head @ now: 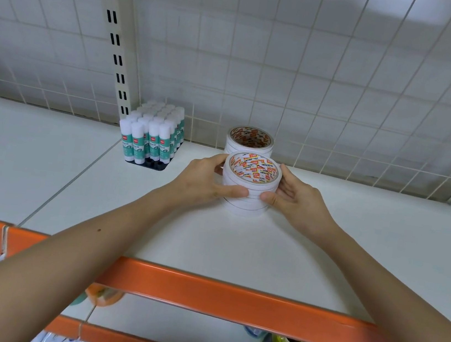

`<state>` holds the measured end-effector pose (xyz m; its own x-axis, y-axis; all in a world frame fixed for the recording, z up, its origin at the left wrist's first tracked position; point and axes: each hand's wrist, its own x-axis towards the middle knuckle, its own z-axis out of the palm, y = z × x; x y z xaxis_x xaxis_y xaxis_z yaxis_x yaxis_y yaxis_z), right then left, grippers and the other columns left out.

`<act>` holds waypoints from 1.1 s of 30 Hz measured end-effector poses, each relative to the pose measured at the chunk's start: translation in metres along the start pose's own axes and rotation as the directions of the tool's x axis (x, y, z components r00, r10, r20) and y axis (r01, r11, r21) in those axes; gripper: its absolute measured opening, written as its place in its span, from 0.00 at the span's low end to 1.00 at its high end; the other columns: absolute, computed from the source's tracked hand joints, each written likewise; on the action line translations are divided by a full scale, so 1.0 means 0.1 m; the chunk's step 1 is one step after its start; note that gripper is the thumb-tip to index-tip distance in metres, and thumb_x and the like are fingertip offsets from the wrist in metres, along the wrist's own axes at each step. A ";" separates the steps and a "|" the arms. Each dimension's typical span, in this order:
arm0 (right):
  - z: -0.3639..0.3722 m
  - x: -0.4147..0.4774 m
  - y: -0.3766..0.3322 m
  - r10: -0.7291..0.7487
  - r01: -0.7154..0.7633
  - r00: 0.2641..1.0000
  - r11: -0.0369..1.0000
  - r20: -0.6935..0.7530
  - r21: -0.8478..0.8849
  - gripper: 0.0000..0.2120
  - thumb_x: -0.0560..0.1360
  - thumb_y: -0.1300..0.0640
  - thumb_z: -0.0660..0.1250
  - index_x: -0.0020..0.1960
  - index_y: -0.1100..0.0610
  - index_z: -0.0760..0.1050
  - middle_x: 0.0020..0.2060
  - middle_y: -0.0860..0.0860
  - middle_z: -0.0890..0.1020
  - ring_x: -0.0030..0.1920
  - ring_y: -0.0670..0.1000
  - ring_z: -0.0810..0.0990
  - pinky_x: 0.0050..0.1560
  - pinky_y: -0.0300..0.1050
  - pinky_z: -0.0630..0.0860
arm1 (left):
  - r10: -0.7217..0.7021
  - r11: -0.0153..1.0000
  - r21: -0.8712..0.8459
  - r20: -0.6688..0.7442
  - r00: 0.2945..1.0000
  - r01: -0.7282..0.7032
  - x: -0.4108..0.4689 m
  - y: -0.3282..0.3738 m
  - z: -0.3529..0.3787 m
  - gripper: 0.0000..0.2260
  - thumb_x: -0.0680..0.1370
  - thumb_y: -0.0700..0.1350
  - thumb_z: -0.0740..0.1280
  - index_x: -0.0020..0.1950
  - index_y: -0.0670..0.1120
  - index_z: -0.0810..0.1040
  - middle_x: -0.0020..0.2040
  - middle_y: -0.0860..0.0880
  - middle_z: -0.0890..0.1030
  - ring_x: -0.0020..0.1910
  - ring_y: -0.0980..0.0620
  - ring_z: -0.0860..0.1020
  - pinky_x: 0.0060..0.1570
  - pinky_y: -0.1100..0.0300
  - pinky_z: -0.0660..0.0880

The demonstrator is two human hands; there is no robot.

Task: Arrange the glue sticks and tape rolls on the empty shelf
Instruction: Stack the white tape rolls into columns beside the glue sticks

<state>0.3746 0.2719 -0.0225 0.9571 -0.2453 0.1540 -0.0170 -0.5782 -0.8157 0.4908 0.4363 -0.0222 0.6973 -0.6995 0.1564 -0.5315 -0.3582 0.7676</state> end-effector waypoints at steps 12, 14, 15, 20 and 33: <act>0.03 0.03 0.07 -0.004 0.004 1.000 0.993 0.001 0.115 0.22 0.71 0.59 0.69 0.58 0.39 0.68 0.52 0.35 0.78 0.55 0.36 0.76 0.64 0.37 0.68 | -0.014 0.993 -0.121 -0.018 1.000 0.012 0.01 -0.02 0.06 0.25 0.66 0.50 0.76 0.60 0.57 0.72 0.53 0.60 0.76 0.50 0.58 0.74 0.40 0.81 0.69; 0.03 0.03 0.07 -0.006 0.007 1.000 0.995 -0.009 0.100 0.22 0.72 0.59 0.68 0.57 0.38 0.67 0.51 0.34 0.77 0.53 0.33 0.76 0.64 0.35 0.68 | -0.020 0.994 -0.106 -0.032 0.999 0.016 0.03 -0.03 0.08 0.27 0.66 0.50 0.76 0.62 0.53 0.72 0.56 0.57 0.75 0.51 0.57 0.74 0.41 0.78 0.69; 0.03 0.03 0.07 -0.009 0.010 1.000 0.996 -0.013 0.093 0.21 0.72 0.59 0.68 0.57 0.37 0.67 0.51 0.34 0.77 0.53 0.34 0.76 0.64 0.36 0.68 | -0.020 0.996 -0.090 -0.037 0.999 0.017 0.04 -0.03 0.08 0.28 0.65 0.50 0.76 0.63 0.52 0.72 0.58 0.56 0.76 0.51 0.56 0.74 0.42 0.76 0.69; 0.09 0.03 0.03 -0.006 0.006 1.000 0.996 -0.004 0.093 0.19 0.72 0.58 0.68 0.57 0.40 0.70 0.53 0.37 0.78 0.56 0.37 0.76 0.64 0.37 0.68 | -0.020 0.999 -0.041 -0.013 1.000 0.020 0.03 -0.03 -0.03 0.26 0.66 0.51 0.76 0.61 0.53 0.74 0.53 0.58 0.77 0.47 0.60 0.75 0.41 0.76 0.70; 0.12 0.02 -0.05 0.068 -0.068 0.998 0.997 0.008 0.036 0.17 0.73 0.52 0.67 0.60 0.45 0.71 0.60 0.41 0.77 0.62 0.44 0.74 0.68 0.50 0.67 | -0.009 0.999 -0.032 0.035 0.999 0.010 -0.08 -0.02 -0.14 0.35 0.69 0.53 0.73 0.71 0.52 0.62 0.67 0.54 0.69 0.64 0.54 0.68 0.60 0.59 0.67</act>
<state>0.3799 0.2842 -0.0249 0.9559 -0.2781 0.0938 -0.0720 -0.5321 -0.8436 0.4933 0.4512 -0.0164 0.6847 -0.7176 0.1270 -0.5087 -0.3458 0.7885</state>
